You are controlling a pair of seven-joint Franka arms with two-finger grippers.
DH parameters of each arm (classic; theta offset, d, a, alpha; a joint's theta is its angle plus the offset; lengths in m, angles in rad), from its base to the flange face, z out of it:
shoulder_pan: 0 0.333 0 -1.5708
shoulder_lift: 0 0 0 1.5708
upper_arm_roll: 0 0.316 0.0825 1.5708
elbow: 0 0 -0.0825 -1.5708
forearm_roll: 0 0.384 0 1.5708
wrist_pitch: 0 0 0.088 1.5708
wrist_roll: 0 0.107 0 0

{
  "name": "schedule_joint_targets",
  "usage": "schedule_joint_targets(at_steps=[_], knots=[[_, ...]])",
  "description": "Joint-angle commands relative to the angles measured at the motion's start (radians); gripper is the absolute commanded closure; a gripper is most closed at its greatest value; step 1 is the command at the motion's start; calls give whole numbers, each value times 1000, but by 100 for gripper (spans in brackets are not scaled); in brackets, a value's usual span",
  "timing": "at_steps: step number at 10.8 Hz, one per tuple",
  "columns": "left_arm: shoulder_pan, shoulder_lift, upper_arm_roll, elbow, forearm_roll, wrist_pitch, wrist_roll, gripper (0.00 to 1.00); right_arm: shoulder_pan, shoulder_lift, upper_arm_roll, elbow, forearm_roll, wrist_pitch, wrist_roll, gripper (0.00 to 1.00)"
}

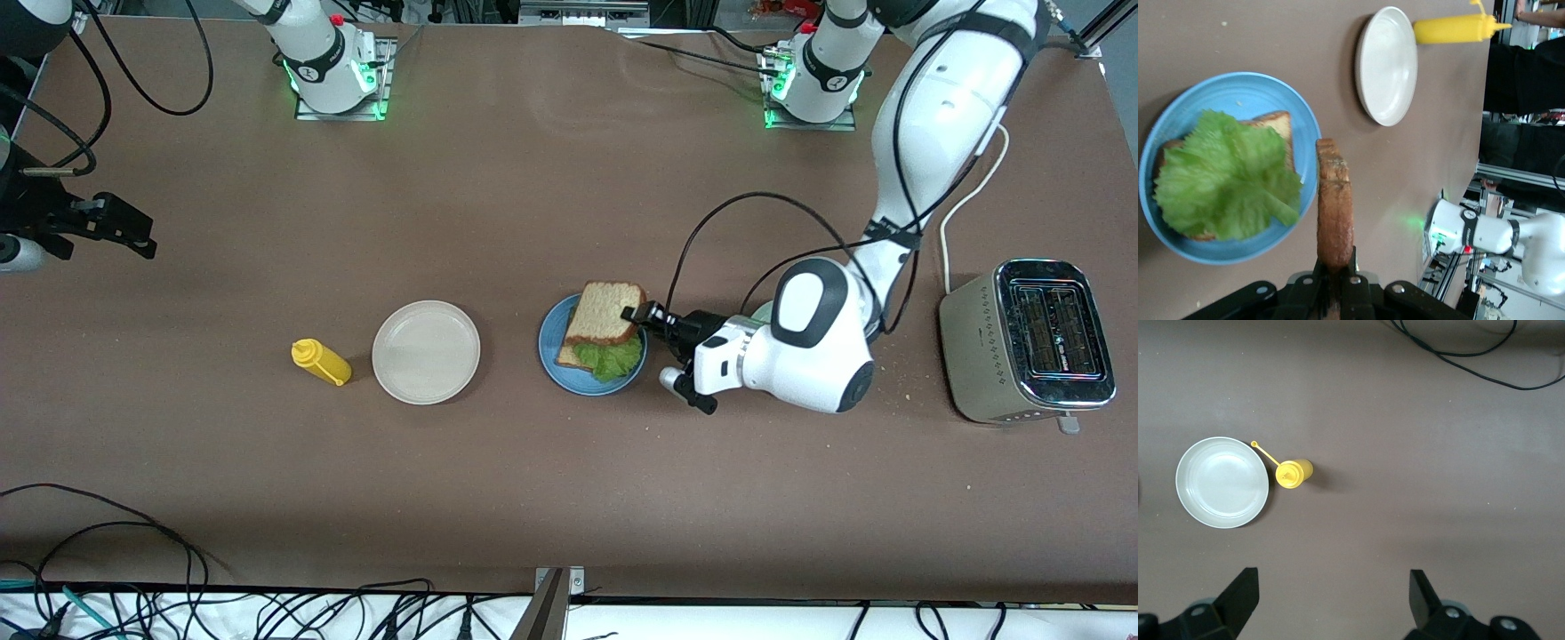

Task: Make sandwich in blue plate with both arms
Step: 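Carry the bread slice with the left gripper over the blue plate, then lower the bread slice onto the lettuce with the left gripper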

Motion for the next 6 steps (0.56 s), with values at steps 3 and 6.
schedule_joint_targets(at_steps=[3, 6], knots=[[-33, 107, 8, 4, -135, 106, 138, 100, 4, 9, -2, 22, 0, -5, 15, 0], [-31, 115, 16, -14, -119, 106, 140, 1, 2, 9, -2, 22, 0, -7, 14, 0]])
